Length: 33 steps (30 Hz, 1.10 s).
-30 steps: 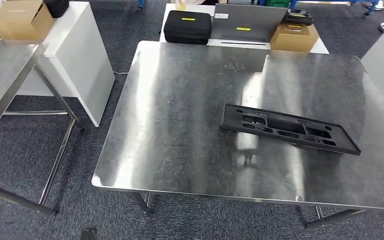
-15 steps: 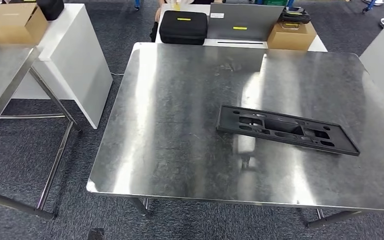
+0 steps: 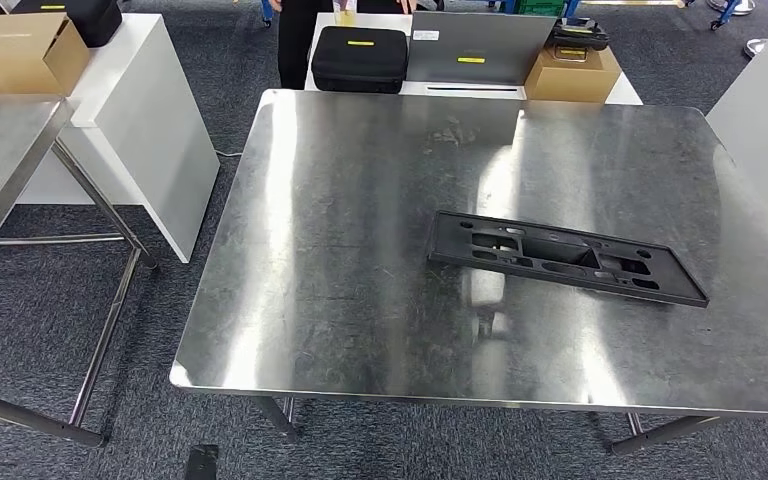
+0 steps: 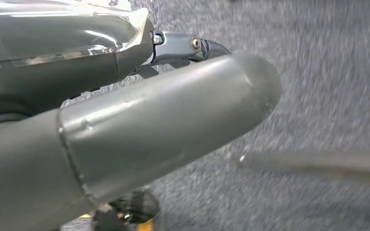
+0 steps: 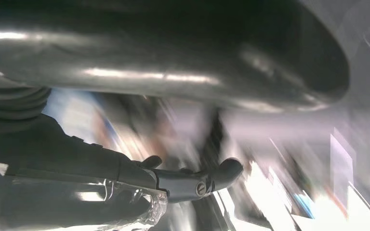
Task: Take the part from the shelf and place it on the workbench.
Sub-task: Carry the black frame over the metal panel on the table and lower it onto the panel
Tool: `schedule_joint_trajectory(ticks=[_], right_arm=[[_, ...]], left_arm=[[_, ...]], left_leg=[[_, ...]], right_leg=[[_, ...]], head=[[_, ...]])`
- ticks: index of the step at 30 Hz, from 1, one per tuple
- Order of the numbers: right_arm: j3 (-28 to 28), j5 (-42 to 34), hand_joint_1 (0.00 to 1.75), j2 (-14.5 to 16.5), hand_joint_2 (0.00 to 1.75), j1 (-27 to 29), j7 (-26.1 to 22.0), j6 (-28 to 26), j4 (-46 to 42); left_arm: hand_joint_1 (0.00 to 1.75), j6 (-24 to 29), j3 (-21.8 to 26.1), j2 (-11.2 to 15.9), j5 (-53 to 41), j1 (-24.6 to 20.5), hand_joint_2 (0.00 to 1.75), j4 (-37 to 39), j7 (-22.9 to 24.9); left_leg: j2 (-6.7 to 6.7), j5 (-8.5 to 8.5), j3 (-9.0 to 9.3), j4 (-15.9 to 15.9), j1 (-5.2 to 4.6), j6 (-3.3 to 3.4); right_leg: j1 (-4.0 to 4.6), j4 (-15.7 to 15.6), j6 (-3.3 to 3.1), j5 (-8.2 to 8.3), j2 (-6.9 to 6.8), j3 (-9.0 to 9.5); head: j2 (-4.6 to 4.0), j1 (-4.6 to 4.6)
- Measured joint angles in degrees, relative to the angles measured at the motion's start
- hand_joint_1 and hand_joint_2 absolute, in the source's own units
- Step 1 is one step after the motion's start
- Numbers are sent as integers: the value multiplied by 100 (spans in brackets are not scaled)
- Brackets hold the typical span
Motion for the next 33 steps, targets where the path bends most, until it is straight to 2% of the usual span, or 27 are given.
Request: schedule_joint_trajectory(ticks=[3, 7, 11, 12, 13, 15, 16, 17, 18, 20, 21, 22, 23, 24, 26, 27, 28, 30, 31, 32, 33], right_arm=[[-17, 4, 0, -109, 0, -166, 676, -10, 1600], [-17, -119, 0, -181, 0, -325, 949, 213, 2916], [-13, -94, 0, -218, 0, -452, 922, 754, 3916], [-11, -84, 0, -231, 0, -477, 870, 901, 4075], [-9, -73, 0, -245, 0, -501, 825, 1032, 4212], [-5, -52, 0, -274, 0, -535, 781, 1204, 4445], [-3, -49, 0, -287, 0, -542, 773, 1239, 4537], [-1, -48, 0, -300, 0, -544, 771, 1255, 4615], [2, -47, 0, -312, 0, -546, 769, 1266, 4676], [17, -32, 0, -339, 0, -559, 763, 1308, 4772], [33, -9, 0, -346, 0, -573, 758, 1364, 4816], [56, 22, 0, -353, 0, -585, 754, 1436, 4856], [79, 52, 0, -357, 0, -594, 752, 1517, 4892], [103, 75, 0, -361, 0, -603, 751, 1611, 4926], [130, 71, 0, -356, 0, -612, 748, 1784, 4981], [135, 55, 0, -350, 0, -617, 744, 1873, 5005], [137, 37, 0, -344, 0, -617, 736, 1963, 5030], [140, 11, 0, -339, 0, -611, 708, 2125, 5062], [143, 4, 0, -338, 0, -604, 685, 2201, 5074], [147, 3, 0, -336, 0, -599, 653, 2275, 5086], [155, 1, 0, -335, 0, -597, 612, 2349, 5095]], left_arm=[[0, -175, -99, 26, -301, -20, 0, 0, 327], [0, -478, -250, 117, -534, -41, 0, 0, 503], [0, -796, -390, 311, -668, -34, 0, 0, 566], [0, -824, -406, 344, -683, -30, 0, 0, 579], [0, -836, -418, 378, -692, -26, 0, 0, 586], [0, -842, -446, 428, -701, -13, 0, 0, 590], [0, -843, -462, 451, -703, -5, 0, 0, 590], [0, -843, -476, 468, -704, 3, 0, 0, 590], [0, -843, -486, 481, -704, 8, 0, 0, 590], [0, -833, -499, 498, -708, 15, 0, 0, 590], [0, -815, -503, 510, -716, 17, 0, 0, 588], [0, -791, -509, 522, -725, 19, 0, 0, 581], [0, -760, -514, 533, -732, 22, 0, 1, 566], [0, -722, -519, 545, -736, 28, 0, 1, 549], [0, -645, -524, 564, -721, 63, 0, 2, 520], [0, -609, -524, 573, -711, 92, 0, 3, 514], [0, -575, -525, 580, -697, 123, 0, 4, 512], [0, -527, -525, 578, -668, 168, 0, 6, 511], [0, -509, -524, 574, -656, 182, 0, 7, 512], [0, -498, -523, 571, -649, 193, 0, 7, 516], [0, -492, -523, 569, -650, 202, 0, 8, 519]], left_leg=[[1, 0, 1, 0, 1, 0], [5, 0, -2, 3, 2, 0], [19, 52, 14, -37, -2, 104], [31, 93, 28, -82, 15, 131], [43, 126, 30, -125, 26, 152], [59, 159, -6, -140, 21, 173], [63, 173, -31, -137, 12, 169], [64, 191, -56, -133, 6, 160], [63, 209, -82, -125, 4, 144], [60, 238, -135, -84, 16, 105], [59, 247, -173, -48, 18, 74], [57, 256, -201, -5, 11, 43], [52, 264, -230, 40, 0, 15], [45, 279, -258, 74, -10, -16], [32, 280, -318, 133, 6, -66], [32, 184, -370, 204, 20, -101], [35, -20, -454, 388, 38, -141], [43, -601, -686, 1075, 68, -219], [46, -830, -785, 1462, 84, -247], [51, -936, -812, 1727, 98, -261], [54, -921, -735, 1787, 106, -259]], right_leg=[[0, 2, 0, 1, 2, 9], [-2, 4, 1, 3, 3, 29], [-77, 13, 54, 8, 3, 45], [-64, 127, 30, -83, 3, 2], [-58, 372, -14, -255, 3, -98], [-57, 1192, -102, -715, 4, -419], [-59, 1584, -113, -893, 4, -559], [-59, 1795, -94, -976, 5, -604], [-60, 1746, -54, -950, 5, -521], [-76, 1012, 48, -700, 5, -37], [-68, 615, 62, -574, 19, 219], [-59, 344, 55, -475, 37, 380], [-47, 228, 23, -436, 55, 426], [-28, 203, -23, -418, 73, 412], [-60, 197, -125, -389, 70, 310], [-73, 205, -192, -354, 63, 266], [-89, 202, -265, -305, 54, 225], [-79, 210, -359, -203, 31, 122], [-69, 214, -375, -154, 19, 65], [-60, 218, -375, -107, 10, 2], [-50, 220, -370, -63, 4, -56]], head=[[0, -2], [0, -2], [0, -4], [0, -1], [0, 6], [0, 11], [0, 14], [0, 12], [0, 13], [0, 13], [0, 14], [0, 8], [0, 4], [0, -8], [0, -18], [0, -32], [0, -42], [0, -70], [0, -74], [0, -74], [0, -75]])
